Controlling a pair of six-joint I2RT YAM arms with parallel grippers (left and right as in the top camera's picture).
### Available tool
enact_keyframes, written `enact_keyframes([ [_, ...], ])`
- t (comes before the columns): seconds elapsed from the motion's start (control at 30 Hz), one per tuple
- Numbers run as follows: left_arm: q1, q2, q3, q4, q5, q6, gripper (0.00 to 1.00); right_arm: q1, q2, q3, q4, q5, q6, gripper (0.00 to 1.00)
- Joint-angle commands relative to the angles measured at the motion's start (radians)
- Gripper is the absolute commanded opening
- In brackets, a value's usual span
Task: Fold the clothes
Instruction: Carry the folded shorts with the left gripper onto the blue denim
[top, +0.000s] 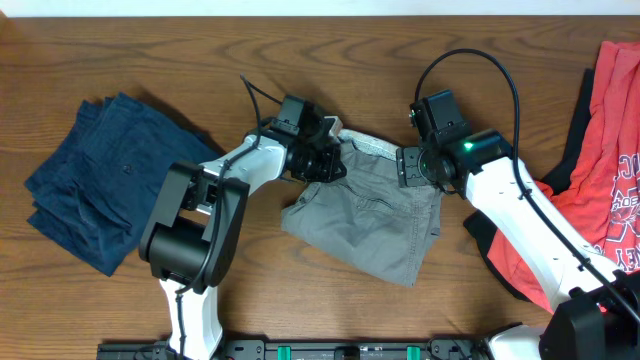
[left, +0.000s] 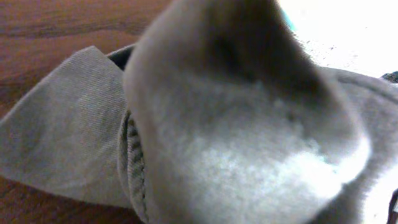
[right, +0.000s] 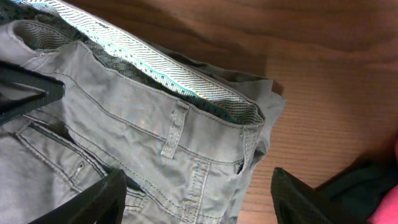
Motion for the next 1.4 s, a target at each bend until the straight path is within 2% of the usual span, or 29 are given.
enact_keyframes([
  [0.0, 0.053, -0.063, -0.023, -0.018, -0.024, -0.007, 0.06, -0.010, -0.008, 0.012, -0.002, 0.005, 0.018, 0.73],
  [0.13, 0.156, -0.211, -0.023, -0.035, -0.032, -0.008, 0.06, -0.021, -0.008, 0.012, -0.006, 0.007, 0.018, 0.72],
  [0.3, 0.363, -0.435, -0.023, -0.103, -0.032, -0.074, 0.06, -0.043, -0.008, 0.012, -0.032, 0.007, 0.018, 0.73],
  [0.5, 0.597, -0.602, -0.023, -0.176, -0.036, -0.075, 0.06, -0.061, -0.008, 0.012, -0.035, 0.007, 0.018, 0.72],
  [0.67, 0.760, -0.637, -0.023, -0.204, -0.194, -0.088, 0.06, -0.063, -0.008, 0.012, -0.035, 0.007, 0.018, 0.72],
  [0.87, 0.901, -0.618, -0.023, -0.204, -0.305, -0.099, 0.06, -0.063, -0.008, 0.012, -0.035, 0.006, 0.018, 0.72],
  [1.2, 1.043, -0.596, -0.027, -0.223, -0.408, -0.135, 0.08, -0.063, -0.008, 0.012, -0.035, 0.006, 0.018, 0.72],
  [1.23, 1.049, -0.590, -0.027, -0.228, -0.408, -0.135, 0.23, -0.063, -0.008, 0.012, -0.035, 0.006, 0.018, 0.72],
  [1.27, 1.051, -0.585, -0.027, -0.230, -0.408, -0.142, 0.50, -0.063, -0.008, 0.012, -0.035, 0.006, 0.018, 0.72],
  [1.3, 1.051, -0.579, -0.027, -0.231, -0.407, -0.159, 0.85, -0.063, -0.008, 0.012, -0.036, 0.006, 0.018, 0.72],
  [1.33, 1.050, -0.574, -0.027, -0.230, -0.406, -0.182, 0.98, -0.063, -0.008, 0.012, -0.037, 0.006, 0.018, 0.72],
  [1.37, 1.047, -0.569, -0.027, -0.228, -0.387, -0.197, 0.98, -0.063, -0.008, 0.012, -0.037, 0.006, 0.018, 0.73],
])
